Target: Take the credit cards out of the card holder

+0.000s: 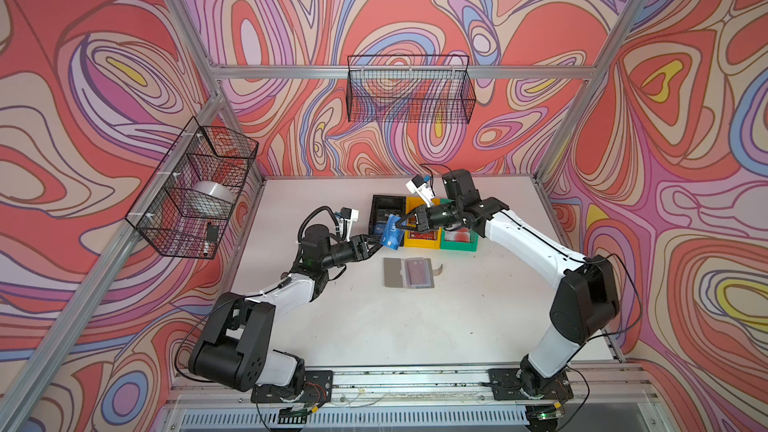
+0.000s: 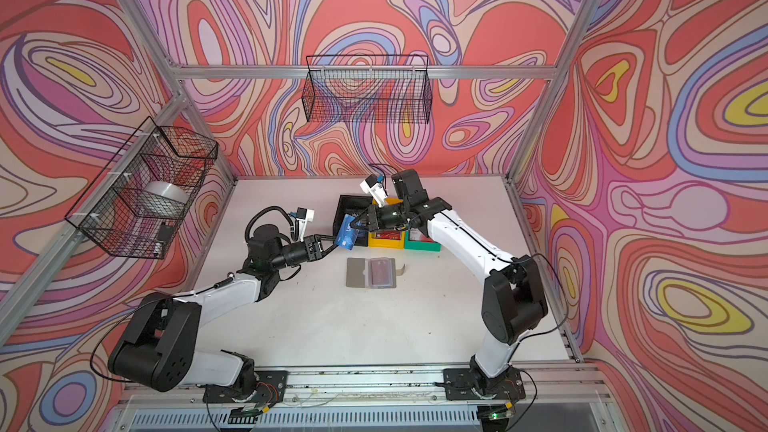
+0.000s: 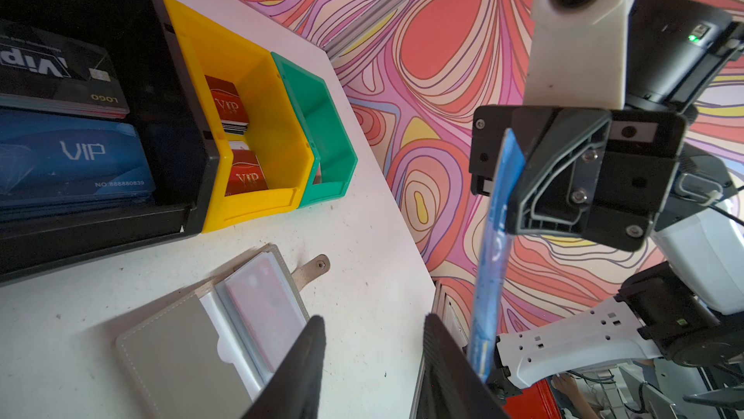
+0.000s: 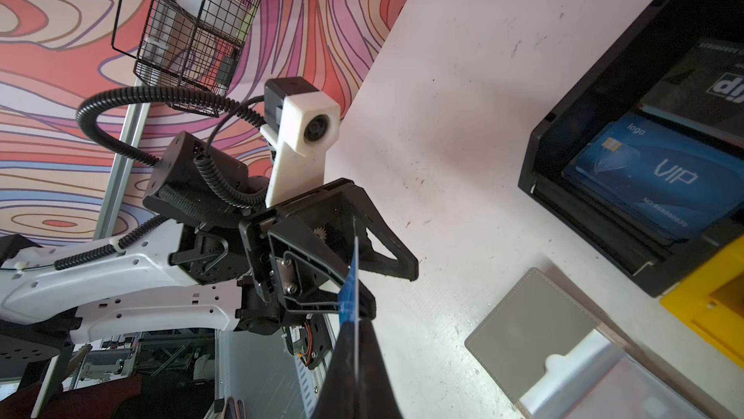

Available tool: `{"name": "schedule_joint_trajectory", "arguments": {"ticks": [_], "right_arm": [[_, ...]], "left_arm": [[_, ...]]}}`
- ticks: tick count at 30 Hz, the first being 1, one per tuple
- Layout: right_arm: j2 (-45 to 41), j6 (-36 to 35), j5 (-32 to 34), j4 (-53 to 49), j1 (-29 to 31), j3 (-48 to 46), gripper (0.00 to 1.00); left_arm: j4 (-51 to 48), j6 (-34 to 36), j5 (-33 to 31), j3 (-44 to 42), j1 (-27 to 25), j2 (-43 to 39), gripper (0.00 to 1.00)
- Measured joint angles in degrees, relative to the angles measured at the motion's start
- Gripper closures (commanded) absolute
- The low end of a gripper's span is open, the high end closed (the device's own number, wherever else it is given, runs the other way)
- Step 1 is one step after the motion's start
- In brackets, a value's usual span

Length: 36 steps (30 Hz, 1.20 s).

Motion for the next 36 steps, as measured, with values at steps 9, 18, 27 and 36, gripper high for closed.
{"name": "schedule_joint_trajectory", "arguments": {"ticks": [9,18,27,36], "right_arm": [[-0.66,-0.87,-1.33,-2.25,-2.29,-0.09,1.00],[0.31,0.20,-3.50,0.00,-2.27,-0.09,1.00],[3.06,3.26,-4.24,4.66,-2.27,-0.31,1.00],[6.05,6.88,-4.52,10.12,-1.97,-0.31,1.00]], "left_arm": [[3.58,-1.95,3.89,0.87,1.46,0.09,0.55],[17.57,-9.97,5.01,0.87,1.46,5.97,0.55],[26.43,-15.58,5.25,0.87,1.46,10.16,0.55],[26.60,-15.67,5.64,0.87,1.46,10.16,0.71]]}}
